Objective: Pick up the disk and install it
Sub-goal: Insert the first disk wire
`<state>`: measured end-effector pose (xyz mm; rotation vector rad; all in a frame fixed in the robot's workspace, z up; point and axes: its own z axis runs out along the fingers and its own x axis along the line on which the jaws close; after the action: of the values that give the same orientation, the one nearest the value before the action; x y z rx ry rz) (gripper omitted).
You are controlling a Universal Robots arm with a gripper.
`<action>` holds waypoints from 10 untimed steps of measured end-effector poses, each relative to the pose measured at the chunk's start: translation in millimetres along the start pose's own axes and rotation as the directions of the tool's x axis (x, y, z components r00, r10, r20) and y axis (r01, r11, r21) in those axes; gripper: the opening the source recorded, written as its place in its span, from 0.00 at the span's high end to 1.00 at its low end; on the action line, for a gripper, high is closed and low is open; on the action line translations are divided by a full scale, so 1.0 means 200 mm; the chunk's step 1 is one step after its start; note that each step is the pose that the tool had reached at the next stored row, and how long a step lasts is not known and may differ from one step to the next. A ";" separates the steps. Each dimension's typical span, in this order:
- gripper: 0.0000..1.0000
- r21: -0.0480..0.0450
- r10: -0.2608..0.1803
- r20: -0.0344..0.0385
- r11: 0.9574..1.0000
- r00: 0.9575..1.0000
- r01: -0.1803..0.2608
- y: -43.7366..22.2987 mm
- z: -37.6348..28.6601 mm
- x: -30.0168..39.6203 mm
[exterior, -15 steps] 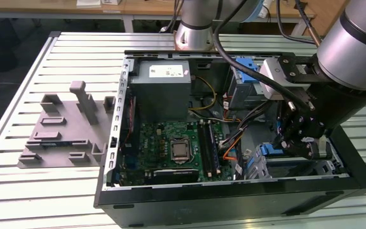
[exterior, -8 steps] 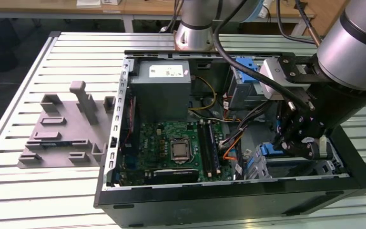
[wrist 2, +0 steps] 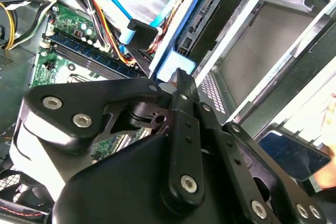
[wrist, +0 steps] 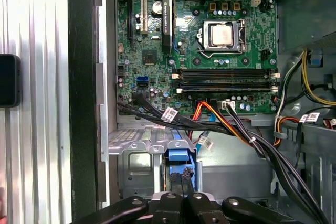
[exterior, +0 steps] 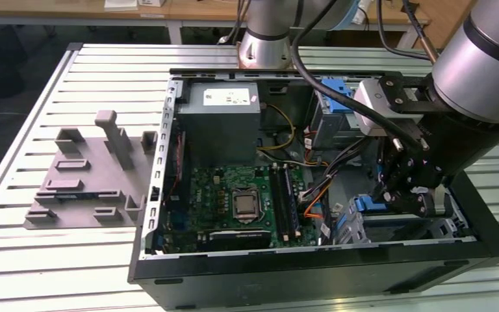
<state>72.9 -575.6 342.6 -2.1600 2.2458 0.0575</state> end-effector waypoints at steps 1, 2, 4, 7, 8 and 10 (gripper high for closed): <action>0.89 0.000 0.000 0.000 1.000 1.000 0.000 0.000 0.000 0.000; 0.89 0.000 0.000 0.000 1.000 1.000 0.000 0.000 0.000 0.000; 0.89 0.000 0.000 0.000 1.000 1.000 0.000 -0.001 0.000 0.000; 0.89 0.000 0.000 0.000 1.000 1.000 0.000 -0.014 0.000 0.000; 0.89 0.000 0.000 0.000 1.000 1.000 0.000 -0.018 0.000 -0.001; 0.89 0.000 0.000 0.000 1.000 1.000 0.000 -0.020 -0.002 -0.001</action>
<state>76.9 -575.6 343.0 -2.1599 2.2457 0.0578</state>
